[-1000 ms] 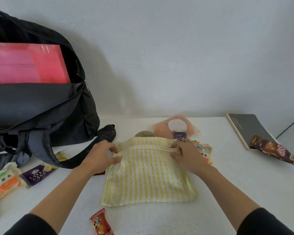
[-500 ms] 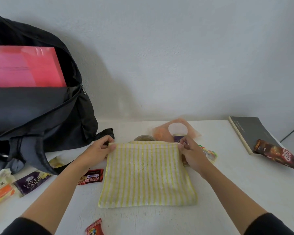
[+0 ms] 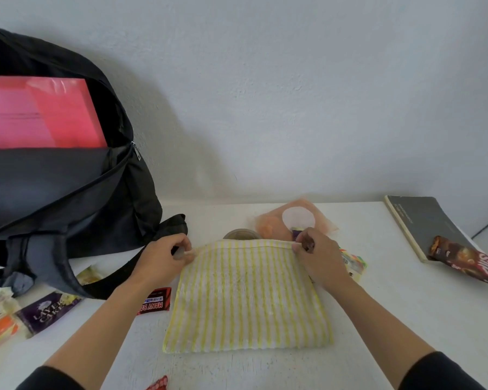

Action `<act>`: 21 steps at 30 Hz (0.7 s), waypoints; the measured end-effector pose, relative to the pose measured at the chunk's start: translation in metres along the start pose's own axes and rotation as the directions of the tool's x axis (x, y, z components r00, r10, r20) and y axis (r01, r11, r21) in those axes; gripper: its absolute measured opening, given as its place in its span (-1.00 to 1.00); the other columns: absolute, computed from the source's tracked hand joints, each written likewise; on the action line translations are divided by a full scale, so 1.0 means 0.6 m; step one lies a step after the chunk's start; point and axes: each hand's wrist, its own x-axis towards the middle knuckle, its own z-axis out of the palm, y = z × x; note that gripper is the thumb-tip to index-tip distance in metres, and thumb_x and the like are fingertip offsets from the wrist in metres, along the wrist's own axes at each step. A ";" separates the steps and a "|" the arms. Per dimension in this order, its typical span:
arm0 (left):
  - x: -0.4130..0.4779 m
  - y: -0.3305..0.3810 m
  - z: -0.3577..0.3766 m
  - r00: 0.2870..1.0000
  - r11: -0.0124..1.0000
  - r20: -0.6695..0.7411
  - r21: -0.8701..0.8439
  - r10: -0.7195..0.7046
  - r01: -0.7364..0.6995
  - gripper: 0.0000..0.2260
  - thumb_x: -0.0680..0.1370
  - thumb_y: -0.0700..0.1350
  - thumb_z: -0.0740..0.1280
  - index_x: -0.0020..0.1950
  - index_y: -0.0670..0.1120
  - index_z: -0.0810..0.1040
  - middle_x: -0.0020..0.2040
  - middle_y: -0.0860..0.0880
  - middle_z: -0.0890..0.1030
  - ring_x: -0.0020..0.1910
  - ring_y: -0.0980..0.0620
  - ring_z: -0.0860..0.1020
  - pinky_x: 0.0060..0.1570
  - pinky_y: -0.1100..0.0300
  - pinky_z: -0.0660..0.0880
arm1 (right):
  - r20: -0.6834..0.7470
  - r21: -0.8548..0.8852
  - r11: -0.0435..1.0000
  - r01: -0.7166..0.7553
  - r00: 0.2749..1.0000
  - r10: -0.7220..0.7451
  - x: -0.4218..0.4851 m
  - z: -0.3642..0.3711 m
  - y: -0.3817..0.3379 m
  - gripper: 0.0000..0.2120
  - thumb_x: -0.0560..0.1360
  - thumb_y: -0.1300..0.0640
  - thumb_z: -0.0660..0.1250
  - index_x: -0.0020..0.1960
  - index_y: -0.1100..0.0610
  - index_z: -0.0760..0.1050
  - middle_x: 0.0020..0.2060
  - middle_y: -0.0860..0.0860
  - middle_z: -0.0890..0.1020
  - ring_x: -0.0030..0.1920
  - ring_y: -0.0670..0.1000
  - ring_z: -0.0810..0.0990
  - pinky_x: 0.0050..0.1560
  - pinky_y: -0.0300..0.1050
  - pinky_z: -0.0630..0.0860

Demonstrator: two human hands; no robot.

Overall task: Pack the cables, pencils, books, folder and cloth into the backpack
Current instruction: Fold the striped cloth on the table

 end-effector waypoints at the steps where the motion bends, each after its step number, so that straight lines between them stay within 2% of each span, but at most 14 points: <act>1: 0.000 0.001 0.003 1.000 1.000 -0.010 -0.004 0.014 -0.014 -0.86 0.54 -0.03 0.50 -0.11 0.10 0.55 0.08 0.18 0.65 -0.13 0.11 0.61 0.05 0.06 0.55 | 0.005 -0.012 1.000 0.011 1.000 -0.011 0.001 0.001 0.001 -0.97 0.56 0.21 0.39 -0.04 0.10 0.57 -0.17 -0.01 0.60 -0.17 -0.08 0.51 -0.21 -0.46 0.38; 3: 0.001 0.003 0.007 0.998 0.998 -0.012 -0.015 0.057 -0.057 -0.83 0.53 -0.07 0.51 -0.11 0.10 0.54 0.10 0.20 0.65 -0.25 0.19 0.55 -0.01 0.14 0.52 | 0.038 -0.042 0.999 0.026 0.999 -0.024 0.002 0.000 0.002 -0.92 0.58 0.21 0.38 0.04 0.07 0.61 -0.10 -0.01 0.60 -0.13 -0.10 0.51 -0.18 -0.44 0.37; 6: 0.007 0.009 0.005 0.995 0.995 0.030 -0.013 0.095 -0.095 -0.80 0.53 -0.10 0.51 0.02 0.13 0.54 0.04 0.20 0.66 -0.37 0.19 0.59 -0.14 0.26 0.46 | 0.107 -0.102 0.993 0.055 0.993 -0.044 0.006 0.000 0.000 -0.86 0.59 0.19 0.37 0.10 0.02 0.64 -0.02 -0.07 0.55 -0.08 -0.19 0.48 -0.12 -0.45 0.33; 9: 0.014 0.009 0.005 0.990 0.989 0.080 0.089 0.115 -0.122 -0.76 0.55 -0.06 0.49 0.19 0.12 0.59 0.02 0.18 0.61 -0.15 0.18 0.60 -0.07 0.30 0.44 | 0.124 -0.117 0.992 0.044 0.992 -0.030 0.010 0.001 -0.001 -0.92 0.58 0.20 0.38 0.02 0.04 0.60 -0.09 -0.08 0.55 -0.09 -0.15 0.46 -0.16 -0.44 0.31; 10: 0.017 0.009 0.006 0.989 0.983 0.089 0.130 0.119 -0.130 -0.79 0.57 -0.04 0.47 0.19 0.10 0.61 0.01 0.16 0.58 -0.06 0.16 0.58 -0.03 0.28 0.43 | 0.116 -0.088 0.996 0.025 0.993 -0.015 0.011 0.001 -0.001 -0.93 0.58 0.21 0.38 -0.01 0.06 0.57 -0.07 -0.07 0.57 -0.08 -0.16 0.46 -0.17 -0.44 0.32; 11: 0.018 0.010 0.006 0.989 0.978 0.095 0.161 0.117 -0.132 -0.85 0.58 -0.02 0.45 0.14 0.09 0.63 0.00 0.14 0.57 -0.02 0.15 0.55 -0.02 0.25 0.43 | 0.103 -0.042 0.999 -0.006 0.995 0.011 0.011 0.000 -0.002 -0.94 0.58 0.22 0.37 -0.02 0.07 0.55 -0.04 -0.07 0.58 -0.08 -0.17 0.47 -0.17 -0.43 0.33; 13: 0.021 0.011 -0.002 0.986 0.976 0.103 0.163 0.129 -0.144 -0.97 0.61 -0.01 0.41 -0.03 0.09 0.63 -0.06 0.11 0.56 -0.08 0.12 0.53 -0.10 0.22 0.39 | 0.077 0.102 0.988 -0.114 0.991 0.107 0.011 -0.004 -0.008 -0.96 0.57 0.20 0.37 -0.04 0.08 0.54 -0.08 -0.10 0.59 -0.16 -0.14 0.50 -0.22 -0.30 0.38; 15: 0.025 0.011 -0.017 0.985 0.988 0.100 0.051 0.139 -0.145 -0.88 0.62 0.00 0.40 -0.11 0.03 0.62 -0.20 0.11 0.55 -0.26 0.13 0.46 -0.21 0.20 0.35 | 0.093 0.314 0.919 -0.237 0.971 0.219 0.012 -0.014 -0.012 -0.92 0.56 0.20 0.39 -0.09 0.08 0.54 -0.19 -0.08 0.57 -0.27 -0.06 0.48 -0.29 -0.19 0.36; 17: 0.019 0.017 -0.043 0.986 0.975 0.112 -0.203 0.120 -0.096 -0.78 0.64 0.03 0.37 -0.06 -0.10 0.66 -0.26 0.02 0.49 -0.28 0.08 0.40 -0.16 0.14 0.33 | 0.156 0.541 0.780 -0.314 0.949 0.274 0.013 -0.030 -0.015 -0.91 0.54 0.23 0.43 -0.12 0.11 0.57 -0.20 0.03 0.56 -0.21 0.04 0.50 -0.24 -0.11 0.38; 19: 0.004 0.031 -0.066 0.983 0.872 0.146 -0.488 0.110 -0.025 -0.67 0.63 0.05 0.34 0.06 -0.24 0.65 -0.18 -0.09 0.49 -0.21 -0.04 0.38 -0.08 0.06 0.32 | 0.220 0.680 0.649 -0.341 0.939 0.263 0.007 -0.044 -0.020 -0.95 0.52 0.25 0.45 -0.10 0.15 0.61 -0.18 0.09 0.55 -0.10 0.10 0.50 -0.14 -0.06 0.41; 21: -0.006 0.047 -0.082 0.982 0.738 0.151 -0.675 0.116 0.017 -0.59 0.62 0.03 0.32 0.14 -0.35 0.61 -0.06 -0.18 0.58 -0.09 -0.11 0.50 0.04 -0.01 0.41 | 0.218 0.688 0.655 -0.313 0.950 0.225 -0.001 -0.054 -0.029 -0.97 0.52 0.24 0.46 -0.07 0.19 0.63 -0.19 0.07 0.60 -0.11 0.06 0.53 -0.10 -0.09 0.46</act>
